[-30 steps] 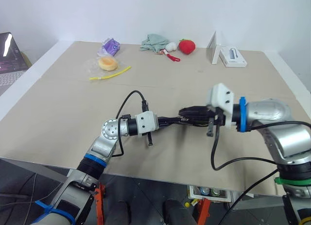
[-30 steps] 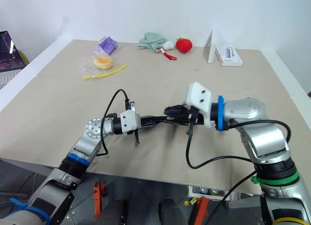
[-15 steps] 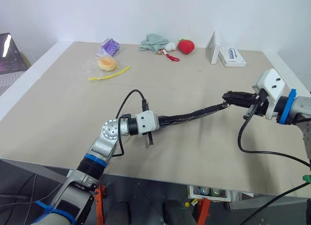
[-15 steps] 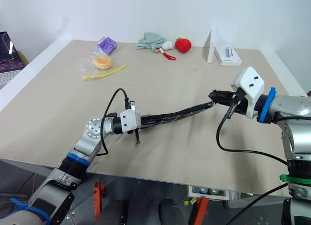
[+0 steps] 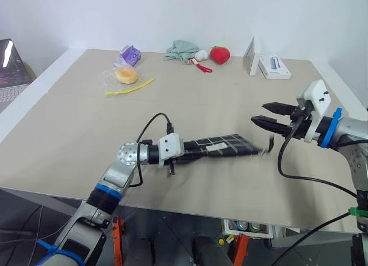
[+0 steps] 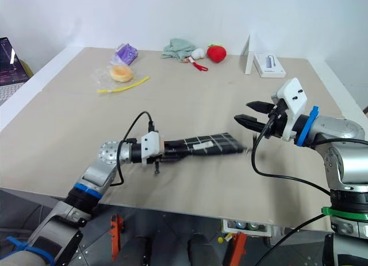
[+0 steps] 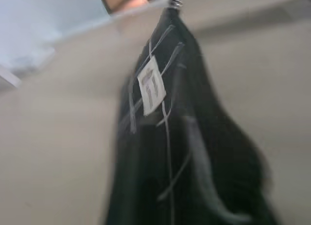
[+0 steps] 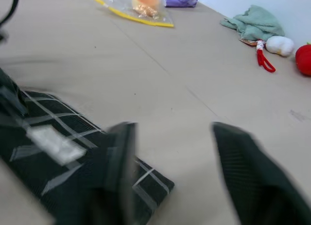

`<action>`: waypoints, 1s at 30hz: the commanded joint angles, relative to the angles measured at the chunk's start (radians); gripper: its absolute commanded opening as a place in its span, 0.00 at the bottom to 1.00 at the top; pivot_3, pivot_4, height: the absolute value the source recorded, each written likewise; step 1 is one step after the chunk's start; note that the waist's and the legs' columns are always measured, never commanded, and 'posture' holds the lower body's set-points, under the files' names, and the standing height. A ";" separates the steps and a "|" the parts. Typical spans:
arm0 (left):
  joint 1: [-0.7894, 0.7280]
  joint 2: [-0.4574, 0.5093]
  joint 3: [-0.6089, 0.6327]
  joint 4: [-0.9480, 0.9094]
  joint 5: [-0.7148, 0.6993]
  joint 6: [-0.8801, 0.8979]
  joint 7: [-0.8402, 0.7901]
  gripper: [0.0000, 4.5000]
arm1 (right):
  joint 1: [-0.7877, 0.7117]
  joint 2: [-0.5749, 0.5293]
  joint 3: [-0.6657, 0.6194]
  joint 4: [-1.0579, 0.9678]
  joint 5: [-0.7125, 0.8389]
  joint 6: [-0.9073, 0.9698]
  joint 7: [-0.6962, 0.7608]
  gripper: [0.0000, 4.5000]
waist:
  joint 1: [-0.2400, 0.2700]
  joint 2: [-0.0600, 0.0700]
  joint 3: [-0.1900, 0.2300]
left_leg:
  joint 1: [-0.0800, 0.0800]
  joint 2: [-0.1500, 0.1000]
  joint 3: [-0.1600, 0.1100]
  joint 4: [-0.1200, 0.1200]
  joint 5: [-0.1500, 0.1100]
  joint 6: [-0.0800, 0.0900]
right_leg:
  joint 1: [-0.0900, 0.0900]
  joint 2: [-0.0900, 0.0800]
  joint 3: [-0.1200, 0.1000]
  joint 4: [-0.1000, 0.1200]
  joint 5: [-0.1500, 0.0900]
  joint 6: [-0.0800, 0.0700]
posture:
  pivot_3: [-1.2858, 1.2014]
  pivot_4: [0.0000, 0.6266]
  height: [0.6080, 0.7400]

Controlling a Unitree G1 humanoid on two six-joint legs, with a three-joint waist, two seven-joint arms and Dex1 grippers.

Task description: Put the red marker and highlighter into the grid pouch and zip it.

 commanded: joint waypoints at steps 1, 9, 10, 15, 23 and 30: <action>0.024 0.044 0.000 -0.115 -0.079 0.159 -0.076 0.67 | 0.013 -0.005 -0.045 -0.047 0.022 0.020 -0.028 1.00 | 0.000 0.000 0.000 | 0.000 0.000 0.000 0.000 0.000 0.000 | 0.000 0.000 0.000 0.000 0.000 0.000 | 0.52 0.24 0.94; 0.046 0.073 0.065 -0.225 -0.176 0.365 -0.067 0.98 | 0.069 -0.031 -0.058 -0.040 0.002 0.030 -0.055 1.00 | 0.000 0.000 0.000 | 0.000 0.000 0.000 0.001 0.000 0.000 | 0.000 0.000 0.000 0.000 0.000 0.000 | 0.52 0.24 0.94; 0.046 0.071 0.088 -0.229 -0.188 0.381 -0.042 0.98 | 0.077 -0.035 -0.060 -0.035 -0.007 0.030 -0.062 1.00 | 0.000 0.000 0.000 | 0.000 0.000 0.000 0.001 0.000 0.000 | 0.000 0.000 -0.001 0.000 0.000 0.000 | 0.52 0.24 0.94; 0.045 0.084 0.313 -0.203 -0.248 0.444 0.166 0.98 | 0.118 -0.061 -0.092 0.024 -0.032 0.055 -0.095 1.00 | -0.002 0.000 0.000 | 0.000 0.000 0.000 0.001 0.000 0.000 | 0.000 0.000 -0.001 0.000 0.000 0.000 | 0.52 0.24 0.94; 0.189 0.307 0.484 -0.244 -0.237 0.521 0.218 0.98 | 0.215 -0.168 -0.096 0.183 -0.089 0.045 -0.019 1.00 | -0.001 0.000 0.000 | 0.001 0.000 0.001 0.000 0.000 0.000 | 0.000 -0.001 0.000 0.000 -0.001 -0.001 | 0.52 0.24 0.94; 0.249 0.446 0.511 -0.255 -0.254 0.547 0.134 0.98 | 0.205 -0.165 -0.098 0.241 -0.069 0.056 0.025 1.00 | 0.000 -0.001 0.001 | 0.002 0.001 0.001 0.000 0.001 -0.002 | 0.000 -0.001 0.000 0.000 0.000 -0.001 | 0.52 0.24 0.94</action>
